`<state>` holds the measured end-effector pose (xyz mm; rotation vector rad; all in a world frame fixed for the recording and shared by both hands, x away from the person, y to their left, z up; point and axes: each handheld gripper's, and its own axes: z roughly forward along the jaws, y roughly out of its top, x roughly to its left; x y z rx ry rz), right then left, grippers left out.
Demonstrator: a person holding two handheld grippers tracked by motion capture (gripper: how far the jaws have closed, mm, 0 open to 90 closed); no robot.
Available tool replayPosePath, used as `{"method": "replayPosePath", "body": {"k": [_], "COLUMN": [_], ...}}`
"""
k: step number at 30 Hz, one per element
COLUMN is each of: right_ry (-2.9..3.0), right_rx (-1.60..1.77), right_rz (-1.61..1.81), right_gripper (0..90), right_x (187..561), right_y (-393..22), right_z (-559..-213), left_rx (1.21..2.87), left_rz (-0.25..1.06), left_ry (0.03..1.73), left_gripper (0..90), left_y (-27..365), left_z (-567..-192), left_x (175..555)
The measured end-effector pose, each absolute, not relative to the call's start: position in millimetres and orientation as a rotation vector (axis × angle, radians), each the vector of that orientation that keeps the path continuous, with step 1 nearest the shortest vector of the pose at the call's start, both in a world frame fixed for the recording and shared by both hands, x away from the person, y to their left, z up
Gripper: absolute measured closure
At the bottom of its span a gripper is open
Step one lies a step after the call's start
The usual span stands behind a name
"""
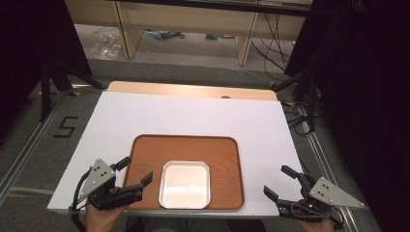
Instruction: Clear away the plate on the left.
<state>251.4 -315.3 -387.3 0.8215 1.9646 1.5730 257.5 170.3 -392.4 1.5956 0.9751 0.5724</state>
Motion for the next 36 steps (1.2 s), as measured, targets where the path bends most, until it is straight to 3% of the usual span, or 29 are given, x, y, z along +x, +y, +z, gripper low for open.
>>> {"method": "replayPosePath", "body": {"k": [13,36], "right_ry": [1.963,1.981], "right_rx": [0.829,0.806], "right_rz": [1.548,1.557], "right_gripper": [16.8,16.7], "right_x": [250.2,252.0], "right_y": [-315.7,-316.1], "right_z": [-386.4,-386.3], "left_rx": [1.653,1.707], "left_rz": [0.606,0.610], "left_ry": [0.920,0.889], "left_gripper": [16.6,16.1], "left_y": [161.2,153.6], "left_z": [-389.1,-390.1], "left_x": [234.5,226.0]}}
